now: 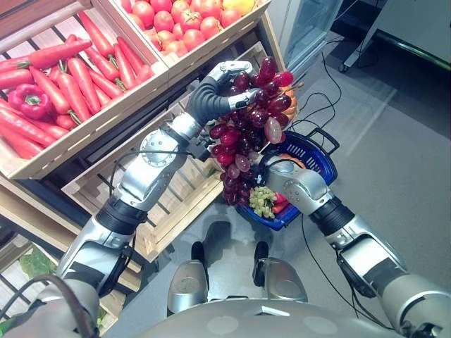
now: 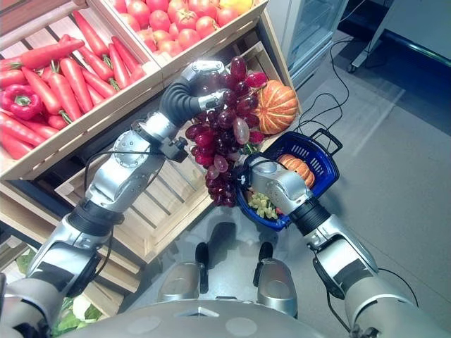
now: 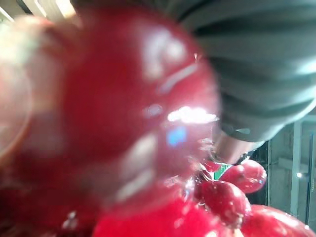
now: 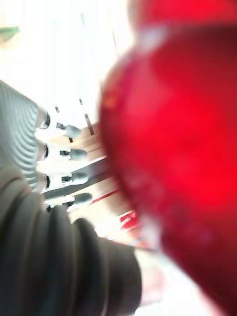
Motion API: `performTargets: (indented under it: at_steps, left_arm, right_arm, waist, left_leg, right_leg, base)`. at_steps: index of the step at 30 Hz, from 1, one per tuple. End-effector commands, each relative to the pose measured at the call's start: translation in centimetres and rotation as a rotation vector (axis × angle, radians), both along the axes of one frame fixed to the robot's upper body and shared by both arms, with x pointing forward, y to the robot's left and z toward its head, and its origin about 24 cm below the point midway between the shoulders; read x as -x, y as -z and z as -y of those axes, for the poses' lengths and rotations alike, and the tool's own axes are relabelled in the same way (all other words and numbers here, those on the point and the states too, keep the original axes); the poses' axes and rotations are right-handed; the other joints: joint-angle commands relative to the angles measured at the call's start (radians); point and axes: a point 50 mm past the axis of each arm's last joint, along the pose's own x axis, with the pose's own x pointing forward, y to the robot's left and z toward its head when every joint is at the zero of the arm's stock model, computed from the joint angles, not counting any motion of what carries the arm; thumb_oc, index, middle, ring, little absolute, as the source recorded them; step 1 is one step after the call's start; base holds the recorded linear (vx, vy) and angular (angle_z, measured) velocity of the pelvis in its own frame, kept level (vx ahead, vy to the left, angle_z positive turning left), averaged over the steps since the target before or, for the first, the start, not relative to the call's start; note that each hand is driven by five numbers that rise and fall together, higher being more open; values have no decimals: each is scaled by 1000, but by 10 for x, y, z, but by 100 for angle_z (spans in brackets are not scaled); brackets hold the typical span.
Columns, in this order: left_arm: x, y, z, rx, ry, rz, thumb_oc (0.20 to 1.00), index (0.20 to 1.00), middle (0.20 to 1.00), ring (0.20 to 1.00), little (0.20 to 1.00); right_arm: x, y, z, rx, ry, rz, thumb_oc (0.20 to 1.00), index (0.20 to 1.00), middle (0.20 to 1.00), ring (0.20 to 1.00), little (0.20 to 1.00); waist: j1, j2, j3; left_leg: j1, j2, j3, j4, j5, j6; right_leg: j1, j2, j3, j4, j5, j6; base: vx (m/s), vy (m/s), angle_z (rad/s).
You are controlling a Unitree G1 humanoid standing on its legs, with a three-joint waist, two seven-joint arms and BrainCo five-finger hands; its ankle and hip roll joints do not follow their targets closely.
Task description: Pick up fruits and vegetables into the basket
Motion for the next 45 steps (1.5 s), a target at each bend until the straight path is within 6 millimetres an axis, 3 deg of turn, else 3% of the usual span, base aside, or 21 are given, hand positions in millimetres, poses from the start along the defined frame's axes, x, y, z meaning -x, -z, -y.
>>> performTargets:
  at_steps: [1, 5, 13, 24, 33, 45]
  left_arm:
    - [10, -29, -4, 155, 27, 94, 200, 200, 200, 200, 200]
    - [8, -28, -10, 164, -10, 81, 200, 200, 200, 200, 200]
    - [4, -28, -30, 205, -108, 85, 200, 200, 200, 200, 200]
    - [3, -28, -55, 229, -231, 105, 200, 200, 200, 200, 200]
    - [0, -26, -64, 235, -320, 116, 200, 200, 200, 200, 200]
    - [-8, -23, -53, 250, -380, 88, 200, 200, 200, 200, 200]
  right_arm:
    - [0, -12, -12, -81, 56, 62, 1000, 1000, 1000, 1000, 1000]
    - [-7, -13, 3, -38, 196, 128, 1000, 1000, 1000, 1000, 1000]
    - [-18, -36, 44, 9, 454, 326, 1000, 1000, 1000, 1000, 1000]
    - [-11, -67, 85, 29, 520, 498, 1000, 1000, 1000, 1000, 1000]
    - [11, -73, 56, -170, 205, 406, 1000, 1000, 1000, 1000, 1000]
    - [51, -103, -10, -409, -216, 428, 1000, 1000, 1000, 1000, 1000]
  waist:
    - [-13, -27, -45]
    - [-21, -22, -44]
    - [-40, -11, -36]
    - [-61, -10, -40]
    - [-73, -13, -49]
    - [-74, -8, -48]
  left_leg:
    - [22, -46, 25, -3, -30, 42]
    - [28, -46, 28, -6, -31, 43]
    - [32, -47, 38, -2, -36, 45]
    - [41, -47, 48, -5, -41, 45]
    - [48, -45, 55, -7, -36, 41]
    - [42, -44, 59, -6, -30, 39]
  right_leg:
    - [100, -9, -19, -42, -39, 32]
    - [102, -6, -13, -42, -41, 30]
    - [99, -5, -3, -34, -44, 30]
    - [96, -6, 8, -29, -45, 37]
    - [97, -3, 13, -25, -47, 39]
    - [95, -4, 18, -28, -50, 40]
  base:
    - [0, 0, 0]
    - [4, 20, -1]
    - [4, 27, -3]
    - [2, 10, -4]
    - [3, -4, -1]
    - [-6, 2, -1]
